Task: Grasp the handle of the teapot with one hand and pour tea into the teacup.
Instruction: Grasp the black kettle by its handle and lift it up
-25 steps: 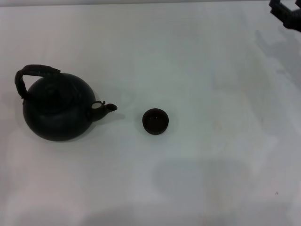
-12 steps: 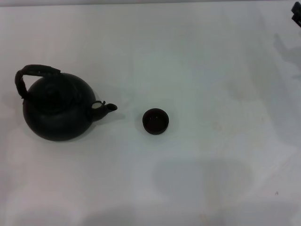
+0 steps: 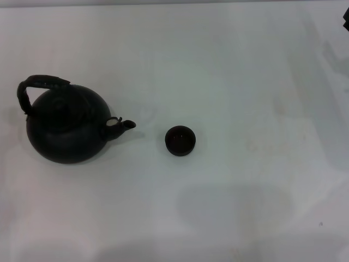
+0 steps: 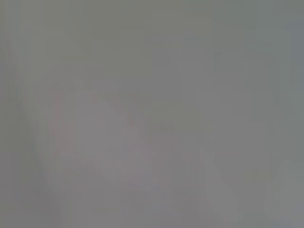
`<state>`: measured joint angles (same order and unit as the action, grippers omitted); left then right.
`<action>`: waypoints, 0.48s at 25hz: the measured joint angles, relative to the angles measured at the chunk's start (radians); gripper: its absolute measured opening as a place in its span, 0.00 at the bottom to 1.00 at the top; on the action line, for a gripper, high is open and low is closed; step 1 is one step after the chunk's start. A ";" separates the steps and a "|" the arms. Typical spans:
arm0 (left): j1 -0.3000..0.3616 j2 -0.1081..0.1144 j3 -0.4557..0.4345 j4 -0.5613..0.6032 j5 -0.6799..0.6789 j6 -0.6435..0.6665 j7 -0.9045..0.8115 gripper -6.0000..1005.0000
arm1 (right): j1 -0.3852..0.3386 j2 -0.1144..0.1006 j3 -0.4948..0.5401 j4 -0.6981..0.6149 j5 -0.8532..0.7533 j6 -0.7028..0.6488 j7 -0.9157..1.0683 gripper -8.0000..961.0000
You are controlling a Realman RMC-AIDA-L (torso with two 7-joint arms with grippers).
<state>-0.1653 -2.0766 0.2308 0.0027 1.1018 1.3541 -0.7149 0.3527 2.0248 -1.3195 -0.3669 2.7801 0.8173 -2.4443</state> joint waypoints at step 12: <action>-0.027 -0.005 0.138 -0.065 0.183 0.069 0.107 0.89 | 0.054 0.000 0.050 0.077 0.001 -0.005 0.031 0.86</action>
<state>-0.1920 -2.0812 0.3693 -0.0620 1.2843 1.4232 -0.6081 0.4071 2.0246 -1.2691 -0.2898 2.7812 0.8120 -2.4132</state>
